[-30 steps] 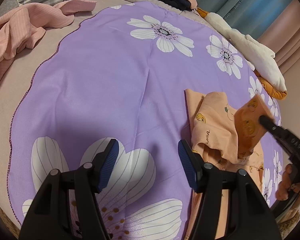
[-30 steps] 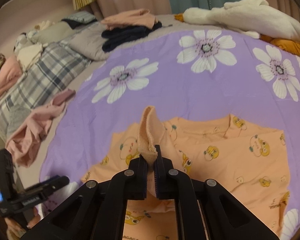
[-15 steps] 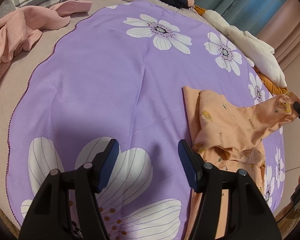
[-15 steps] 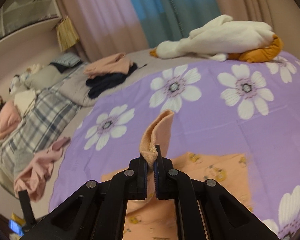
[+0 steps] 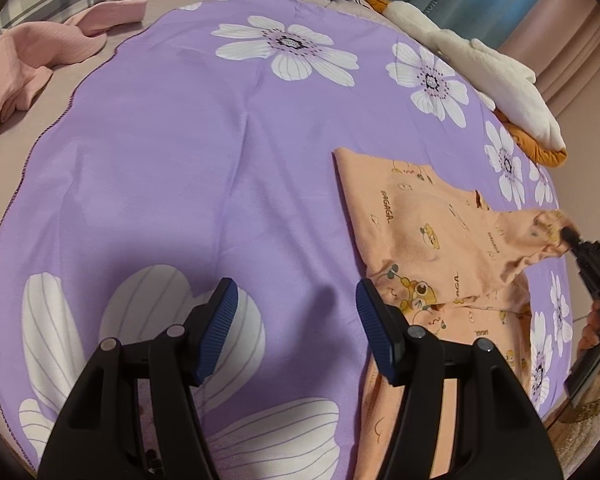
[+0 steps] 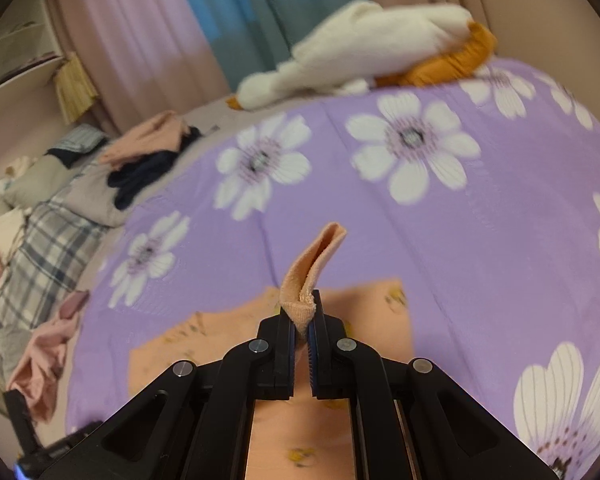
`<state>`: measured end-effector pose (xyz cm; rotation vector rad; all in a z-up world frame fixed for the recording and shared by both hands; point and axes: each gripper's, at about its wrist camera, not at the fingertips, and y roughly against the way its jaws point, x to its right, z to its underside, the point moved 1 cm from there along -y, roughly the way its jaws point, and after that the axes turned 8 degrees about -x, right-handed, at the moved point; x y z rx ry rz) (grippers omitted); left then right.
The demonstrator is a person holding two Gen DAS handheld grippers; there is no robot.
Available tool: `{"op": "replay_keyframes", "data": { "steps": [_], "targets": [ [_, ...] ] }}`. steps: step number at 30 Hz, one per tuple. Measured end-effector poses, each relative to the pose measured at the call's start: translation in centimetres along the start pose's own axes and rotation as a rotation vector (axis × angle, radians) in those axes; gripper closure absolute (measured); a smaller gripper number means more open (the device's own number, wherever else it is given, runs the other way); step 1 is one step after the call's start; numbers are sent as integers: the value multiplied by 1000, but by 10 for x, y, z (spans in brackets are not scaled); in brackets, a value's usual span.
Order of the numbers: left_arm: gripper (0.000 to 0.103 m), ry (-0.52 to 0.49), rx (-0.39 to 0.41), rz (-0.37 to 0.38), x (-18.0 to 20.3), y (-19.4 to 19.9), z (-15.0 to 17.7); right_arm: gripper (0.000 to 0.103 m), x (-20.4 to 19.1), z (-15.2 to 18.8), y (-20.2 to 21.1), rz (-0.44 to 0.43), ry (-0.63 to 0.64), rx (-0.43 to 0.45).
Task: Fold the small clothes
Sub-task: 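Fold the held edge over the onesie body with the right gripper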
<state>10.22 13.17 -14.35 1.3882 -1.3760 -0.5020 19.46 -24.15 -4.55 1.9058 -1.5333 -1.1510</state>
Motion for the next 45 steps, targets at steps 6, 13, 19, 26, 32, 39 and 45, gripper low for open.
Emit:
{"op": "replay_keyframes", "data": {
  "steps": [6,13,19,26,32,39,45],
  "targets": [
    [43,-17,-17,-3,6,-11,0,96,33,19,-21,57,-67,-57],
    [43,-41,-29,24,17,-18,1,96,55,37,-34,76,-103,-121],
    [43,-80,-37,38,28,-23,5,96,64,45,-48,84,-119,-163],
    [43,-83,-50,33,27,-29,4,96,60,47,-45,116,-81,-155],
    [43,-90,-59,27,26,-32,4,96,62,51,-51,125,-83,-135],
    [41,-83,-63,38,25,-33,4,97,60,53,-51,146,-68,-120],
    [41,-81,-64,40,25,-34,4,97,59,55,-52,154,-60,-105]
  ]
}}
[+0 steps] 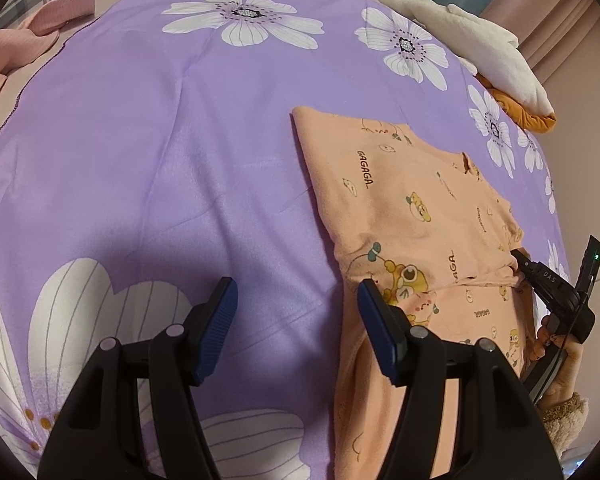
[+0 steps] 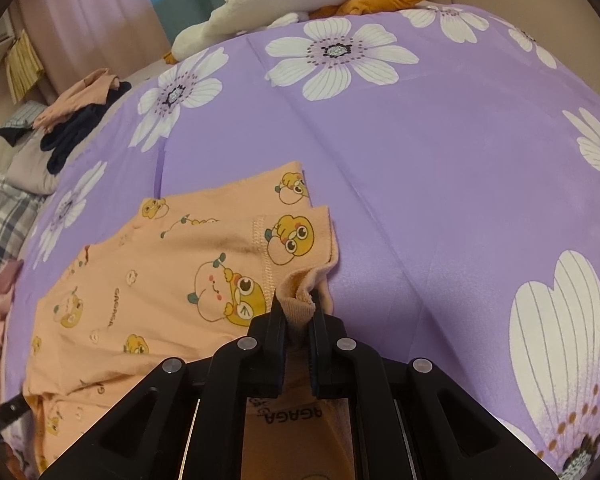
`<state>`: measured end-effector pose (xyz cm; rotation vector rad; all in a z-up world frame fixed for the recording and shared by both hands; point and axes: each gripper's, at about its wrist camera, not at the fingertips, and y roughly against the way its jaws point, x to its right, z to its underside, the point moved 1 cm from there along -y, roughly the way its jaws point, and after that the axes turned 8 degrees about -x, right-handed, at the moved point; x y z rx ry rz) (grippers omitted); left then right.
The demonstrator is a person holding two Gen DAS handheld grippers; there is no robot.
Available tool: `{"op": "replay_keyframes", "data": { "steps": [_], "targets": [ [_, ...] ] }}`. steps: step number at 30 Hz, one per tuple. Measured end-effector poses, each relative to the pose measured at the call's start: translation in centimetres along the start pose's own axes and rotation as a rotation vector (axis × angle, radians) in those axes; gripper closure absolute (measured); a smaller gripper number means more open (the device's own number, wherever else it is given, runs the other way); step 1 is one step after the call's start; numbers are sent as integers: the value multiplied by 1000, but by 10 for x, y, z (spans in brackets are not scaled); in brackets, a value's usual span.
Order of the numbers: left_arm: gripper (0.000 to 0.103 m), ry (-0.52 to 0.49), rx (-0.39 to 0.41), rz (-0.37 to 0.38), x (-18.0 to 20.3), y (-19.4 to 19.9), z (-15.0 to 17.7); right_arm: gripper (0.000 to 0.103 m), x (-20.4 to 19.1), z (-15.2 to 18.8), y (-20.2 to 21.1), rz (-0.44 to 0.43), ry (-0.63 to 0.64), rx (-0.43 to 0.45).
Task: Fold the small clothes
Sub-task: 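Fold the held edge over the onesie body with the right gripper, then open the right gripper and release the folded edge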
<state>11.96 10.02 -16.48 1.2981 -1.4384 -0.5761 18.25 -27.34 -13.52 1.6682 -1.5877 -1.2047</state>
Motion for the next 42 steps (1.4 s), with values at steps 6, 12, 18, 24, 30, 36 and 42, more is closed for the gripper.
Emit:
{"op": "replay_keyframes", "data": {
  "steps": [6,12,18,24,30,36,42],
  "targets": [
    [41,3,-2,10,-1,0,0,97,0,0,0,3,-5,0],
    [41,5,-3,15,-1,1,0,97,-4,1,1,29,2,6],
    [41,4,-3,13,-2,1,-1,97,-5,1,0,34,4,5],
    [40,3,-4,13,-2,1,-1,97,-6,1,0,33,4,5],
    [40,4,-4,13,-1,1,-1,97,-5,1,0,34,5,6],
    [39,4,-4,13,-1,1,-1,97,-5,1,0,34,4,6],
    [39,4,-7,11,-1,1,-2,97,-6,0,0,32,2,4]
  ]
}}
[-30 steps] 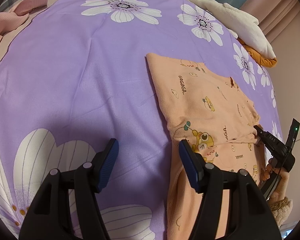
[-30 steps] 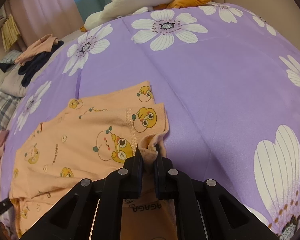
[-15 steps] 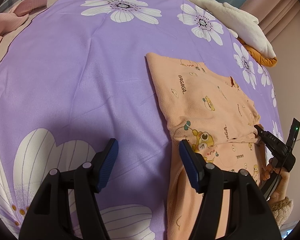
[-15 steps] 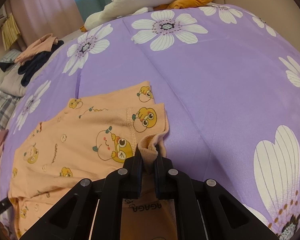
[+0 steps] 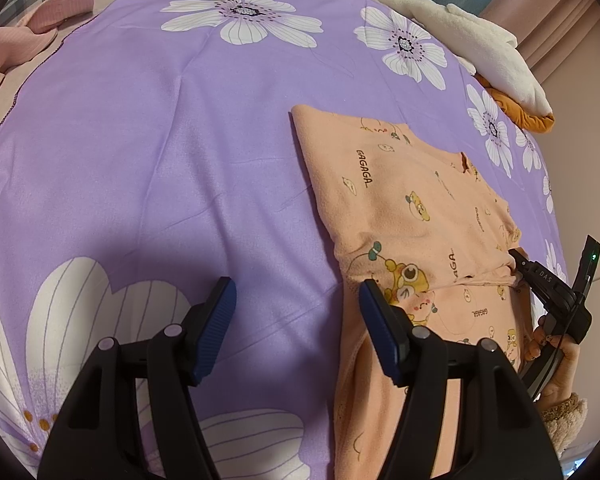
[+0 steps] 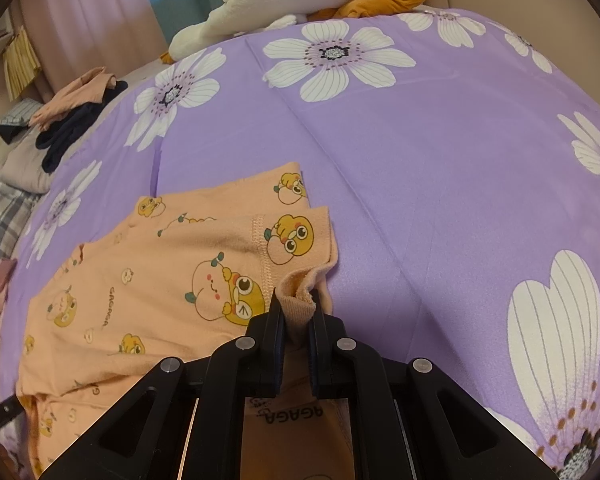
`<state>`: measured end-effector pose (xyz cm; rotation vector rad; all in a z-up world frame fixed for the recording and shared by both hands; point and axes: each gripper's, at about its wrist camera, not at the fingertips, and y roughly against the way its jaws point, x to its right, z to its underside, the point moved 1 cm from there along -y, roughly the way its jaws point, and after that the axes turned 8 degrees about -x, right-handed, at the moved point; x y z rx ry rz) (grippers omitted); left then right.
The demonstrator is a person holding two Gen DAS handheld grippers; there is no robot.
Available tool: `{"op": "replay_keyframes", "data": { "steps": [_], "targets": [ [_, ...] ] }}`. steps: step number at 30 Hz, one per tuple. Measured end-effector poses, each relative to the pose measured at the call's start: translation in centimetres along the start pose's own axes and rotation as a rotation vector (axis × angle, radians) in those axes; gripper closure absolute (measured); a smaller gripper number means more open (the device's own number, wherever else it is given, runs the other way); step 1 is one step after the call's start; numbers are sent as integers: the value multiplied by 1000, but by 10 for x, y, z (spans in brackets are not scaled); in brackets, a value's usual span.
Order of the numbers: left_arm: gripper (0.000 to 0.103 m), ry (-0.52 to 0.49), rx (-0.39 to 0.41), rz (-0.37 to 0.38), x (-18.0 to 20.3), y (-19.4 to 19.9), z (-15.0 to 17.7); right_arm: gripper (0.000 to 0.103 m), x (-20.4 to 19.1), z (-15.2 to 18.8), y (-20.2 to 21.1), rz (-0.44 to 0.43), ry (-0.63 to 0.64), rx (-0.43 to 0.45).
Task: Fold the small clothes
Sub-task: 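Open the right gripper and release the folded edge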
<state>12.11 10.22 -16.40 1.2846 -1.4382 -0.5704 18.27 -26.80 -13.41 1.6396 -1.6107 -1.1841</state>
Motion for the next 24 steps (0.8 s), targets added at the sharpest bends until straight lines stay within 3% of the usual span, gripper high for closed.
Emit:
{"op": "replay_keyframes", "data": {
  "steps": [5,6,8,9,10,13,17,24],
  "targets": [
    [39,13,-12,-39,5,5,4,96,1,-1,2,-8,12,-6],
    [39,16,-13,-54,7,8,6,92,1,-1,4,-12,23,-14],
    [34,26,19,-57,12,18,15,65,0,0,12,-36,48,-37],
    [29,27,34,-52,14,23,20,38,1,3,21,-39,61,-35],
    [24,23,57,-40,18,31,30,29,1,6,30,-30,71,-14],
    [22,8,80,-27,27,44,52,29,5,18,65,-53,126,39],
    [22,11,74,0,37,50,88,29,21,44,95,-141,160,-8],
    [23,-23,10,-17,54,36,114,29,43,101,113,-153,203,-71]
  ]
}}
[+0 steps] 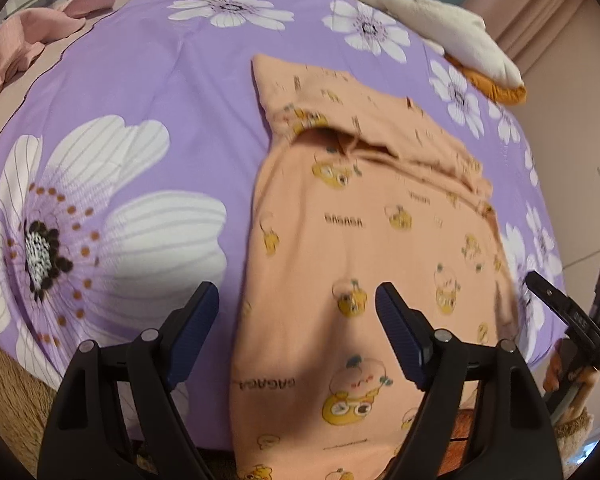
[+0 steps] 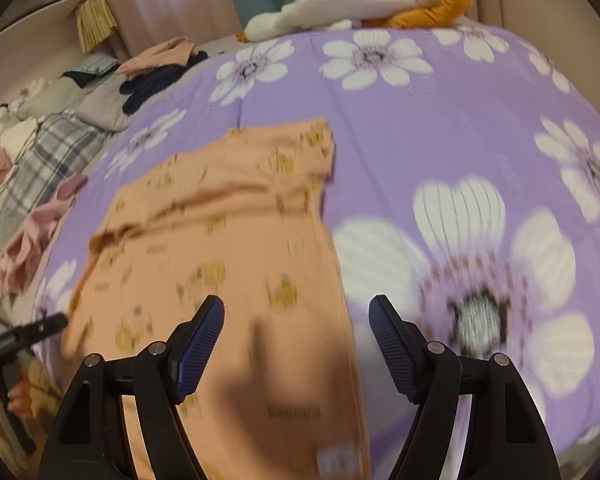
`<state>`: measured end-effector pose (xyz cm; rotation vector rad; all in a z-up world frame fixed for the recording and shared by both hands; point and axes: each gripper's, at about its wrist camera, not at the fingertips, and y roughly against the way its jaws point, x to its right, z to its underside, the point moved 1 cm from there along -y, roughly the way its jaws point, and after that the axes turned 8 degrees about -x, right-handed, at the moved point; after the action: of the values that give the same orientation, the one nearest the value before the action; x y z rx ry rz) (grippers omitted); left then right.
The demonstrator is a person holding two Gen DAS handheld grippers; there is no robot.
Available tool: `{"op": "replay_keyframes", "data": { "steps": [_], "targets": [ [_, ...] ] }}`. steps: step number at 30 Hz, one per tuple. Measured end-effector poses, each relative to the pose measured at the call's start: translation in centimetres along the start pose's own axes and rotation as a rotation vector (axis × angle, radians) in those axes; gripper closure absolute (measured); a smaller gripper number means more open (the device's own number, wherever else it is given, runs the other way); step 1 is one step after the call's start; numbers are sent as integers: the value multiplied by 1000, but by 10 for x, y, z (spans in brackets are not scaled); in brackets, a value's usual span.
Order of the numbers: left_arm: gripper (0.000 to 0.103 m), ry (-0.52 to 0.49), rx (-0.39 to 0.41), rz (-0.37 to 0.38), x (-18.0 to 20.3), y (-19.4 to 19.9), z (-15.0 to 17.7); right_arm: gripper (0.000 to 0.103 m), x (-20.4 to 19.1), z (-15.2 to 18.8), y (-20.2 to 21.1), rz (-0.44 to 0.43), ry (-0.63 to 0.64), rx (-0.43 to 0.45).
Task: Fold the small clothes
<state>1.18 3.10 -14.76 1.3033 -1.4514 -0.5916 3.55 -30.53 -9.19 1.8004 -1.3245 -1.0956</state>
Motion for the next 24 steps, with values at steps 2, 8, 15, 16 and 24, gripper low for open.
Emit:
{"op": "replay_keyframes", "data": {
  "steps": [2,8,15,16,24],
  "targets": [
    [25,-11,-16,3,3,-3,2,29,5,14,2,-20,-22,-15],
    [30,-8,-45,7,0,-7,12,29,13,38,-4,-20,-54,-72],
    [31,-15,-69,22,-3,-3,36,35,14,58,3,-68,-83,-93],
    [31,-18,-76,26,-2,-2,40,39,13,61,3,-76,-86,-98],
    [52,-17,-67,78,0,-7,44,71,2,66,-8,-121,-58,-95]
  ]
}}
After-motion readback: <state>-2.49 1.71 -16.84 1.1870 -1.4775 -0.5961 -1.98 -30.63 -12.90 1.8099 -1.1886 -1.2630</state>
